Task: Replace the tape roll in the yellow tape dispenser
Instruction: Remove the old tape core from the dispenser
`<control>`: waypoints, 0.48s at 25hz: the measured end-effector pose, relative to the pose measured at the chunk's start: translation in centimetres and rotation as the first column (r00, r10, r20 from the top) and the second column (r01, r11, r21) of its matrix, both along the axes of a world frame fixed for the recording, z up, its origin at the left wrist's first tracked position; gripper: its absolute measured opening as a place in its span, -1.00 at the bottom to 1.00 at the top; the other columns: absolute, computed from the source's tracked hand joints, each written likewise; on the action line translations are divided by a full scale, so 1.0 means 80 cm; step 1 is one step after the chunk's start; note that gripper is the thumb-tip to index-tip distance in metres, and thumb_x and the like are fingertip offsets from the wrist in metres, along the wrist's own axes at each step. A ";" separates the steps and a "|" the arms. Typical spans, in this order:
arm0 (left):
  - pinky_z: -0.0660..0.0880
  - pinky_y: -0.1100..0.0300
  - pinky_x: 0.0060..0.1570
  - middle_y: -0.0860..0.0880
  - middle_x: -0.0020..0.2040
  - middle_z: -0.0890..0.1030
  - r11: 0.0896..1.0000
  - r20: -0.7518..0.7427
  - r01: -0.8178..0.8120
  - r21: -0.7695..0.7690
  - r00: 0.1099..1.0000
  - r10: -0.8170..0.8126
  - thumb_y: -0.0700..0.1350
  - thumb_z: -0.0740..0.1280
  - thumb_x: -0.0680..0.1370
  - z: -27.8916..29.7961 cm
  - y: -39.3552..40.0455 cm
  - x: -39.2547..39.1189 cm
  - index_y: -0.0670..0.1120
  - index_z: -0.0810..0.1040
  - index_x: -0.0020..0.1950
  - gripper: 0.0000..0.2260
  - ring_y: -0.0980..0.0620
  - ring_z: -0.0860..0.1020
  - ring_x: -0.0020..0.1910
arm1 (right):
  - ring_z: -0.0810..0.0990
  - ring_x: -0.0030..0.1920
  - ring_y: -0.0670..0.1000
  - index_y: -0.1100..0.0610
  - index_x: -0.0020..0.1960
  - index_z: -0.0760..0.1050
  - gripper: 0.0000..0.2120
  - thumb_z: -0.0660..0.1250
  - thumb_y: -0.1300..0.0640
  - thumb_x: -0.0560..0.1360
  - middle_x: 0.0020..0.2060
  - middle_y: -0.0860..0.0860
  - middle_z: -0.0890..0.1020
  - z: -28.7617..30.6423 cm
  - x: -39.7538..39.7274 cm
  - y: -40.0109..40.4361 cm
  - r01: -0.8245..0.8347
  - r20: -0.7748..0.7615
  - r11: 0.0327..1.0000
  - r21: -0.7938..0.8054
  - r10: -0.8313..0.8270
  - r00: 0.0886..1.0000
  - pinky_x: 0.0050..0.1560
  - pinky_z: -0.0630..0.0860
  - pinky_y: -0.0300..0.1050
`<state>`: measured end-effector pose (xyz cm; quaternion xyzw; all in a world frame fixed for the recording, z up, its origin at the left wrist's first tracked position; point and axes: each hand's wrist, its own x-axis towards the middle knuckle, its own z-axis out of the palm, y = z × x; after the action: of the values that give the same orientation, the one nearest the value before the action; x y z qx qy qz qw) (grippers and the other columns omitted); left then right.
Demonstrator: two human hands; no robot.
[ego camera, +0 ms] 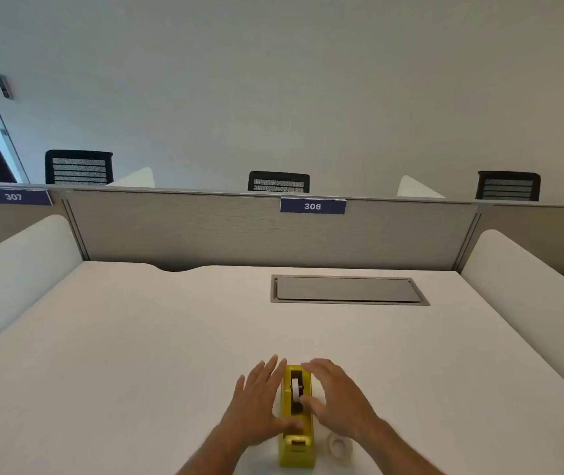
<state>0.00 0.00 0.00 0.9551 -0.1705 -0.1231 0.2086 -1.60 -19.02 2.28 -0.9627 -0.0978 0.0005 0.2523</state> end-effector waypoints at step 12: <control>0.02 -0.16 0.55 0.15 0.61 -0.09 0.998 -0.015 0.009 -0.058 1.000 -0.010 0.44 0.38 0.29 -0.001 -0.006 0.004 0.11 -0.08 0.58 0.04 0.04 -0.06 0.59 | 0.44 0.23 -0.05 -0.13 0.32 0.45 -0.51 0.30 -0.20 0.42 0.27 -0.11 0.47 -0.010 0.015 0.013 -0.036 0.057 0.990 -0.135 0.044 0.997 0.22 0.46 -0.12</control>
<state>0.30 -0.45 -0.10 0.9469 -0.1767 -0.1264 0.2371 -0.36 -17.98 1.48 -0.9748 -0.1245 -0.0166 0.1841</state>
